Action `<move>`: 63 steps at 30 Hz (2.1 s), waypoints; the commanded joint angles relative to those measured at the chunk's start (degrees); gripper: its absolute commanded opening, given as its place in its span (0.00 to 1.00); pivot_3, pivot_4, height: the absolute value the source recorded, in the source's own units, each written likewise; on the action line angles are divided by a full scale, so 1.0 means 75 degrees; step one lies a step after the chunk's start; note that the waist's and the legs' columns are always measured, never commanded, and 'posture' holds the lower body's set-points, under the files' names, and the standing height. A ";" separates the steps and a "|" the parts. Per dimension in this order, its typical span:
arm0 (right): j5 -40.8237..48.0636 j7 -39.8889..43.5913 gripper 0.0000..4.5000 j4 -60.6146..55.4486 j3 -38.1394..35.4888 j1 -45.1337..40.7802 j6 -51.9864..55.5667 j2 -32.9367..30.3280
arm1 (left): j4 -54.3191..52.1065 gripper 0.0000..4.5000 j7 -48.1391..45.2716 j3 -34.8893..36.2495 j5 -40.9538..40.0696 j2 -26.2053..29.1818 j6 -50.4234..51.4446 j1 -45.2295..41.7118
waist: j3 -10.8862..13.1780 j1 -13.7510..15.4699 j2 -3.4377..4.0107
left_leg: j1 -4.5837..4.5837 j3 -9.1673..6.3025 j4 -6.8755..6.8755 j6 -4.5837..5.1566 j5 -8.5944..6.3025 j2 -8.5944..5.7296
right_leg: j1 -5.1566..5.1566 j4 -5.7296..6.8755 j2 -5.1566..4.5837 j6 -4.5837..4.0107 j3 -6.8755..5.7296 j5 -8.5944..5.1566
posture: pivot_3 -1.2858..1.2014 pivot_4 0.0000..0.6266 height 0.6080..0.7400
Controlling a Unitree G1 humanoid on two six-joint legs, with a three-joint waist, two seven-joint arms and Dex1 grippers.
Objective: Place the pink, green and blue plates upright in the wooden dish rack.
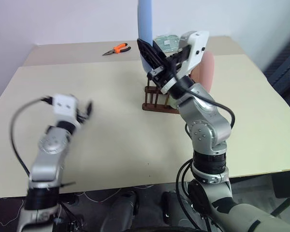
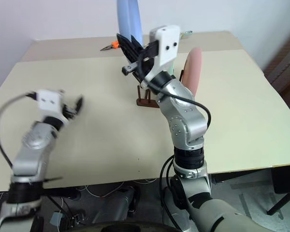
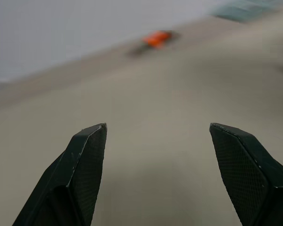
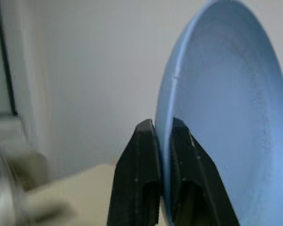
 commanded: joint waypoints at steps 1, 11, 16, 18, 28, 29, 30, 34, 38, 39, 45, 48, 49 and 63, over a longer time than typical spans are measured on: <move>0.0901 -0.0730 0.00 -0.0534 -0.0387 -0.0136 0.0765 0.0278 | -0.0619 0.79 -0.0467 -0.0161 -0.0044 -0.0008 -0.0381 0.0092 | 0.0001 -0.0013 0.0006 | 0.0000 0.0001 -0.0002 -0.0001 0.0000 0.0005 | -0.0001 0.0000 0.0002 -0.0008 -0.0001 0.0004 | 0.52 0.24 0.84; 0.1362 -0.1867 0.00 0.0088 -0.0608 -0.0156 0.1352 0.0354 | -0.0515 0.79 -0.0958 -0.0416 0.0064 -0.0129 -0.0410 0.0115 | -0.0009 -0.0171 0.0029 | 0.0001 0.0010 -0.0049 0.0002 0.0023 0.0013 | -0.0005 0.0000 0.0002 -0.0017 0.0002 0.0001 | 0.52 0.24 0.84; 0.1646 -0.2061 0.00 0.0730 -0.0865 -0.0521 0.1594 0.0206 | -0.0558 0.79 -0.1058 -0.0524 0.0141 -0.0180 -0.0404 0.0126 | -0.0007 -0.0154 0.0031 | 0.0001 0.0011 -0.0047 0.0001 0.0025 0.0013 | -0.0004 0.0000 0.0003 -0.0017 0.0002 0.0002 | 0.52 0.24 0.84; 0.1728 -0.2124 0.00 0.0977 -0.0969 -0.0664 0.1722 0.0141 | -0.0572 0.79 -0.1079 -0.0570 0.0188 -0.0212 -0.0404 0.0138 | -0.0007 -0.0155 0.0031 | 0.0001 0.0011 -0.0048 0.0002 0.0026 0.0013 | -0.0004 0.0000 0.0003 -0.0017 0.0002 0.0001 | 0.52 0.24 0.84; 0.0963 -0.1683 0.89 0.0896 -0.0156 -0.0884 0.1344 -0.0724 | -0.0632 0.80 -0.1130 -0.0695 0.0277 -0.0320 -0.0349 0.0186 | -0.0007 -0.0157 0.0031 | 0.0001 0.0011 -0.0048 0.0002 0.0026 0.0013 | -0.0004 -0.0001 0.0002 -0.0017 0.0001 0.0001 | 0.52 0.24 0.84; 0.0804 -0.1464 0.99 0.0772 0.0058 -0.0883 0.1176 -0.0940 | -0.0632 0.80 -0.1129 -0.0711 0.0288 -0.0330 -0.0346 0.0188 | -0.0007 -0.0157 0.0031 | 0.0001 0.0011 -0.0048 0.0002 0.0026 0.0014 | -0.0004 -0.0001 0.0002 -0.0017 0.0001 0.0001 | 0.52 0.24 0.84; 0.0650 -0.1217 0.99 0.0622 0.0260 -0.0867 0.1001 -0.1169 | -0.0640 0.80 -0.1125 -0.0732 0.0307 -0.0345 -0.0345 0.0195 | -0.0007 -0.0157 0.0031 | 0.0001 0.0011 -0.0048 0.0002 0.0026 0.0013 | -0.0005 -0.0001 0.0002 -0.0017 0.0000 0.0001 | 0.52 0.24 0.84; -0.0003 0.0164 0.99 -0.0266 0.0859 -0.0639 -0.0071 -0.2532 | -0.0606 0.80 -0.1111 -0.0773 0.0382 -0.0398 -0.0337 0.0137 | -0.0005 -0.0135 0.0031 | 0.0000 0.0013 -0.0048 0.0003 0.0025 0.0013 | -0.0001 -0.0006 0.0000 -0.0015 -0.0004 0.0001 | 0.52 0.24 0.84; 0.0387 0.1497 0.99 -0.1253 0.0339 -0.0076 -0.0462 -0.3923 | -0.0421 0.80 -0.1114 -0.0625 0.0373 -0.0393 -0.0359 0.0093 | -0.0006 -0.0105 0.0028 | 0.0000 0.0008 -0.0046 0.0004 0.0024 0.0013 | 0.0014 -0.0020 -0.0005 -0.0013 -0.0016 0.0000 | 0.52 0.24 0.84; 0.0643 0.1763 0.99 -0.1498 0.0046 0.0133 -0.0383 -0.4281 | -0.0365 0.80 -0.1143 -0.0620 0.0398 -0.0362 -0.0393 0.0091 | -0.0006 -0.0112 0.0027 | 0.0000 0.0007 -0.0046 0.0006 0.0022 0.0013 | 0.0018 -0.0023 -0.0007 -0.0012 -0.0018 -0.0001 | 0.52 0.24 0.84; 0.1094 0.2403 0.99 -0.1889 -0.2044 0.2094 0.0158 -0.6326 | 0.0320 0.80 -0.1377 -0.0486 0.0434 -0.0201 -0.0665 -0.0128 | -0.0004 0.0033 0.0020 | 0.0000 0.0005 -0.0041 0.0013 0.0019 0.0014 | 0.0031 -0.0032 -0.0018 -0.0014 -0.0022 -0.0003 | 0.52 0.24 0.84; 0.0803 0.2231 0.94 -0.1988 -0.1831 0.2716 0.0238 -0.6659 | 0.0719 0.80 -0.1700 -0.0691 0.0497 -0.0110 -0.0959 -0.0279 | -0.0004 0.0018 0.0023 | 0.0003 0.0014 -0.0039 0.0015 0.0018 0.0016 | 0.0032 -0.0034 -0.0021 -0.0029 -0.0022 -0.0012 | 0.52 0.24 0.84; 0.0749 0.2251 0.88 -0.2131 -0.1680 0.2911 0.0271 -0.6723 | 0.0797 0.80 -0.1841 -0.0791 0.0513 -0.0093 -0.1038 -0.0325 | -0.0003 0.0018 0.0023 | 0.0004 0.0021 -0.0038 0.0014 0.0018 0.0022 | 0.0029 -0.0034 -0.0022 -0.0031 -0.0022 -0.0013 | 0.52 0.24 0.84; -0.2624 0.1490 0.01 -0.1873 0.0730 0.3690 -0.0761 -0.7137 | 0.0405 0.80 -0.2913 -0.1625 0.0274 -0.0423 -0.0924 -0.0669 | -0.0002 0.0055 0.0021 | 0.0001 0.0022 -0.0033 0.0017 0.0015 0.0024 | 0.0039 -0.0053 -0.0027 -0.0029 -0.0030 -0.0013 | 0.52 0.24 0.84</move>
